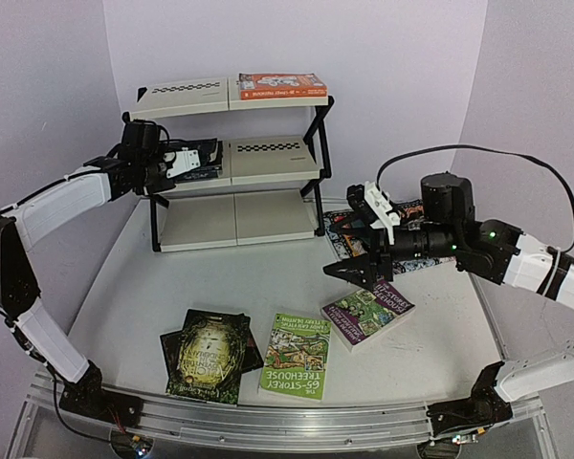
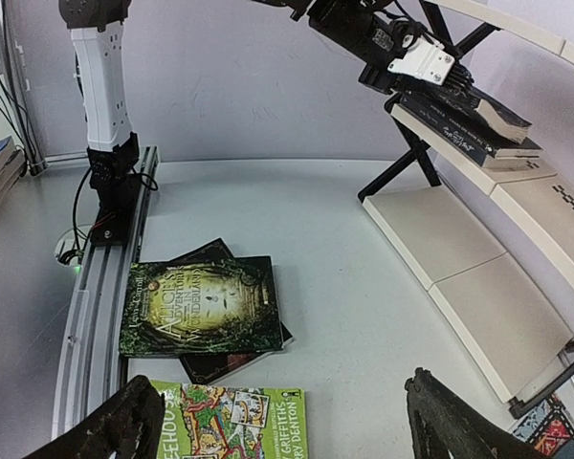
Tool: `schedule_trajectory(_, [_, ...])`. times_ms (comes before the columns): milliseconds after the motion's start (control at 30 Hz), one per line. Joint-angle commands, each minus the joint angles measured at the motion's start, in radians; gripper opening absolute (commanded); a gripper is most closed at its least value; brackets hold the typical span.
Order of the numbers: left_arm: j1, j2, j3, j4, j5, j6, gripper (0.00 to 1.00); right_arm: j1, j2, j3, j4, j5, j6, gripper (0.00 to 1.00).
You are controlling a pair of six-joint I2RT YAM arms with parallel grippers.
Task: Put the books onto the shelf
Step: Place the book in the book pile on the shelf.
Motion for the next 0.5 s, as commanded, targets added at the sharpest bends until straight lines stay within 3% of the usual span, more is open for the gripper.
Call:
schedule_trajectory(0, [0.001, 0.008, 0.060, -0.053, 0.035, -0.051, 0.19, -0.002, -0.040, -0.016, 0.028, -0.018, -0.005, 0.88])
schedule_trajectory(467, [-0.003, 0.058, 0.127, -0.058, -0.024, -0.044, 0.17, -0.001, -0.050, -0.025, 0.028, -0.016, -0.001, 0.88])
